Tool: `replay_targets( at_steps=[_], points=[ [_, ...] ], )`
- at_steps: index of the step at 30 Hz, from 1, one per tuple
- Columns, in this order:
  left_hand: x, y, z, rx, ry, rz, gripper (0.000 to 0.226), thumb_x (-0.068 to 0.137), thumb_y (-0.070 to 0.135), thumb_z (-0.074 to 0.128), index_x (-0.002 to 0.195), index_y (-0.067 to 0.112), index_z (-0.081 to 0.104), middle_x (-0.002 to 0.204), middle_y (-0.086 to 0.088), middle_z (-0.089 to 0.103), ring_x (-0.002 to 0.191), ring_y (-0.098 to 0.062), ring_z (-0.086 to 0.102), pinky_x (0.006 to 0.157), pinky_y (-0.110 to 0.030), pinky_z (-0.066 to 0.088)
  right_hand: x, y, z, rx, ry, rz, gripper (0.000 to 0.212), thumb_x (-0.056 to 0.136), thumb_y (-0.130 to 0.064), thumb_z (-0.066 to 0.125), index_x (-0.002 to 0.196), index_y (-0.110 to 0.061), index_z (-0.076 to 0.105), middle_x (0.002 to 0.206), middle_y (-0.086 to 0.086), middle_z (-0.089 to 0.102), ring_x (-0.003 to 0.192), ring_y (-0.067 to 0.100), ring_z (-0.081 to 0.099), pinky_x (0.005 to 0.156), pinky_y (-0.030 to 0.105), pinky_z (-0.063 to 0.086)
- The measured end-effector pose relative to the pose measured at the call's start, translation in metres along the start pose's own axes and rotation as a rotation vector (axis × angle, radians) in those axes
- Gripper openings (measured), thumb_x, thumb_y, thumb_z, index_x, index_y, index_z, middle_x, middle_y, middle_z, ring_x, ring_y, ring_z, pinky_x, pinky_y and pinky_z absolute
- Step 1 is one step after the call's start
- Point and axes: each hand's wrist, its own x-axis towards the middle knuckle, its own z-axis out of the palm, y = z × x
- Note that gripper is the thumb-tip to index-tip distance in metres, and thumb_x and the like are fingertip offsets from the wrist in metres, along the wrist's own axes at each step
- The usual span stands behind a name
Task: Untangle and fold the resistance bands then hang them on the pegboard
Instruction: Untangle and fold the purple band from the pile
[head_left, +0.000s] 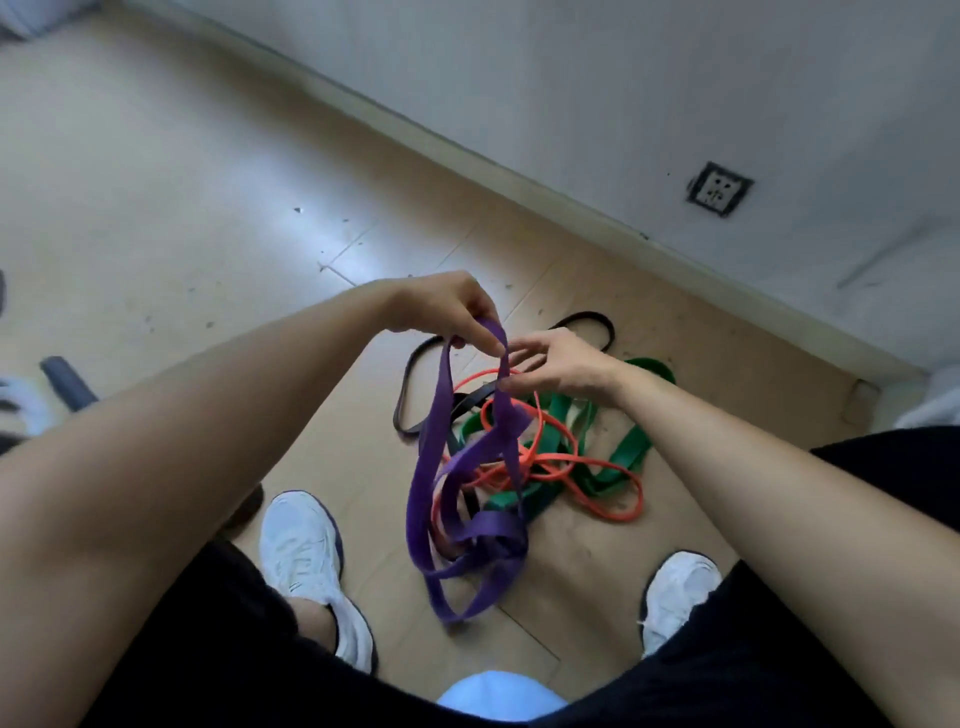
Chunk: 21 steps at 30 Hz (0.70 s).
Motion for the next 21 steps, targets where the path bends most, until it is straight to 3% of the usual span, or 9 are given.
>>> replay_targets(
  at_steps=[5,10,15,18,21],
  points=[
    [-0.040,0.046,-0.040,-0.119,0.128,0.121,0.013,0.084,0.012,0.081,0.094,0.006,0.075,0.074,-0.001,0.068,0.071,-0.012,0.062,0.067,-0.023,0.053,-0.017,-0.059,-0.020,0.059,0.016,-0.119,0.021,0.090,-0.018,0.077,0.106,-0.007,0.072,0.095,0.004,0.071,0.085,0.010,0.063,0.078,0.032,0.050],
    [-0.078,0.085,-0.068,-0.273,0.386,0.277,0.031,0.084,0.022,0.080,0.100,-0.003,0.071,0.082,-0.014,0.062,0.075,-0.023,0.062,0.079,-0.040,0.053,-0.039,-0.114,-0.044,0.202,0.131,-0.255,0.020,0.092,-0.020,0.073,0.111,-0.013,0.072,0.097,-0.001,0.073,0.095,0.015,0.068,0.082,0.033,0.053],
    [-0.126,0.146,-0.065,-0.427,0.567,0.536,0.013,0.091,0.025,0.069,0.094,0.013,0.067,0.080,-0.002,0.059,0.073,-0.016,0.060,0.076,-0.030,0.052,-0.080,-0.168,-0.054,0.362,0.193,-0.484,0.031,0.093,-0.021,0.071,0.123,-0.015,0.067,0.101,-0.002,0.069,0.098,0.015,0.066,0.087,0.036,0.053],
    [-0.148,0.174,-0.055,-0.544,0.677,0.683,0.009,0.093,0.024,0.067,0.091,0.016,0.066,0.078,0.000,0.058,0.072,-0.015,0.057,0.073,-0.028,0.049,-0.102,-0.187,-0.051,0.235,0.250,-0.564,0.033,0.089,-0.025,0.077,0.120,-0.023,0.068,0.105,-0.002,0.071,0.102,0.017,0.070,0.092,0.038,0.058],
    [-0.164,0.196,-0.048,-0.591,0.726,0.740,0.010,0.093,0.024,0.067,0.093,0.015,0.065,0.079,0.001,0.061,0.074,-0.013,0.059,0.072,-0.027,0.048,-0.121,-0.204,-0.047,0.134,0.262,-0.537,0.041,0.084,-0.025,0.082,0.122,-0.019,0.068,0.106,0.000,0.074,0.096,0.014,0.073,0.082,0.027,0.058]
  ],
)
